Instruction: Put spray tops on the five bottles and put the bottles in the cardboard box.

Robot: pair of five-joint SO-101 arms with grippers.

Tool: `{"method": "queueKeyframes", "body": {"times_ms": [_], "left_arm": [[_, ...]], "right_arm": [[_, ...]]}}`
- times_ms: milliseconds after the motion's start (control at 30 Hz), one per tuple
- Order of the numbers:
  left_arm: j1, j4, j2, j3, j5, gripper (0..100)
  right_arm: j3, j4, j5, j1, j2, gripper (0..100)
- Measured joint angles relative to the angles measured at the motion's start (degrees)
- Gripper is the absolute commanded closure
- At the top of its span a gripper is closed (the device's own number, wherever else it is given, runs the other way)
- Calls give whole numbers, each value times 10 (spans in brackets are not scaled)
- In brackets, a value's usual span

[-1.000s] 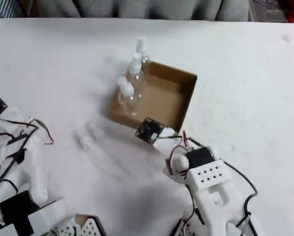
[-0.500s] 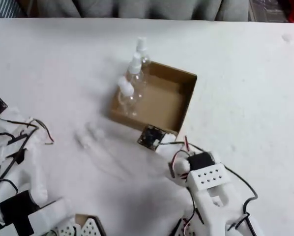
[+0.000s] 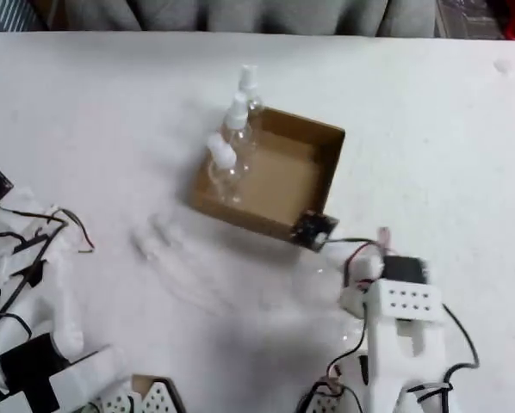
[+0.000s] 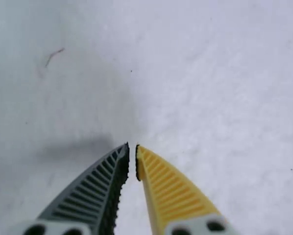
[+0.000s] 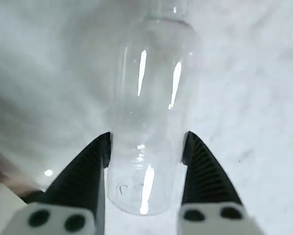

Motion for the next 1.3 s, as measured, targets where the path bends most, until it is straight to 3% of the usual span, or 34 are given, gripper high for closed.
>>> {"method": "queueKeyframes", "body": {"times_ms": [233,500,767,1033,1300], "left_arm": [[0,0,0,0,0,976],[0,0,0,0,0,976],[0,0,0,0,0,977],[0,0,0,0,0,976],[0,0,0,0,0,976]], "right_arm": [[-32,7,133,183,0,982],[-32,-69,147,302,22,982],[-79,-149,147,330,177,953],[-171,-150,111,334,325,674],[-241,-84,18,292,339,659]]}}
